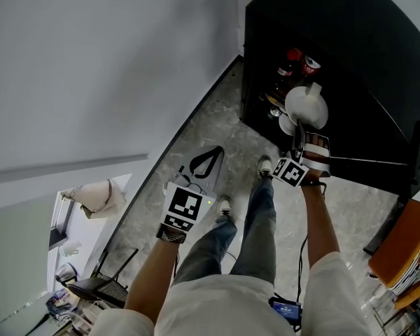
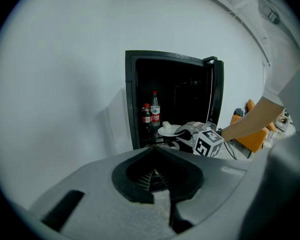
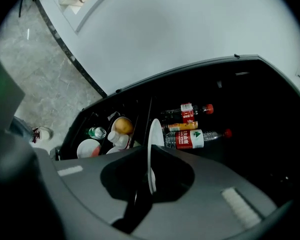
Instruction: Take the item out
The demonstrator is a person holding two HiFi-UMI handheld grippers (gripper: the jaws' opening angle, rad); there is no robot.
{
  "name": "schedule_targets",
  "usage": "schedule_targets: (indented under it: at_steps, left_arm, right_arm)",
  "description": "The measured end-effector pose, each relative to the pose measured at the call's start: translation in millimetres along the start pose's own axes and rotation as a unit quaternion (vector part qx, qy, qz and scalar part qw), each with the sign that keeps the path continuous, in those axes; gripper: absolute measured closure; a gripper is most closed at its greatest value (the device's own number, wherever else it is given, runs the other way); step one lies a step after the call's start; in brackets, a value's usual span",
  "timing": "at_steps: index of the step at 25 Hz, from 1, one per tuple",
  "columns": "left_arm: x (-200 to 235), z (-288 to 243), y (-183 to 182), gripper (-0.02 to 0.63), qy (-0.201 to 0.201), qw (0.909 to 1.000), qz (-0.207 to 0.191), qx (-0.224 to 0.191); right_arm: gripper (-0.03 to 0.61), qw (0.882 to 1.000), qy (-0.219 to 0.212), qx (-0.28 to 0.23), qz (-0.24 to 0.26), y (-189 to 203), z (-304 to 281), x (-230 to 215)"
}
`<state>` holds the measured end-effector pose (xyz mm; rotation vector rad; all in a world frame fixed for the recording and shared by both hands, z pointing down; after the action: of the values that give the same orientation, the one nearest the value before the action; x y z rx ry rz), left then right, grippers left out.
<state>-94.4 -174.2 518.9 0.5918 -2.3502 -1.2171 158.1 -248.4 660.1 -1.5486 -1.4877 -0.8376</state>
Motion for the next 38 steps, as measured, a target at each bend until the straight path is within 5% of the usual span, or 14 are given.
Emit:
schedule_targets:
  at_steps: [12, 28, 38]
  left_arm:
    - [1.7, -4.7, 16.9, 0.611, 0.015, 0.9998, -0.010, 0.002]
    - [-9.4, 28.5, -7.1, 0.611, 0.039, 0.9981, -0.034, -0.035]
    - [-22.8, 57.5, -29.3, 0.611, 0.053, 0.9956, -0.054, -0.057]
  right_arm:
    - [0.563, 0.998, 0.064, 0.012, 0.008, 1.5, 13.9, 9.6]
    - [0.561, 0.989, 0.141, -0.037, 0.036, -24.7, 96.6, -36.4]
    - [0.561, 0.987, 0.149, -0.056, 0.017, -34.0, 151.3, -78.3]
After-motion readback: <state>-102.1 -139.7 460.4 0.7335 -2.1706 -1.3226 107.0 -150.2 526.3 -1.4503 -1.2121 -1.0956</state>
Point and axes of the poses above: the fingertips, and each gripper's own axes: z backward along the fingers, x to its left, y out of its underside, the point moved 10 cm from there along z, backward along the fingers, and after that the axes turned 12 degrees about z, right-handed, at the moved point
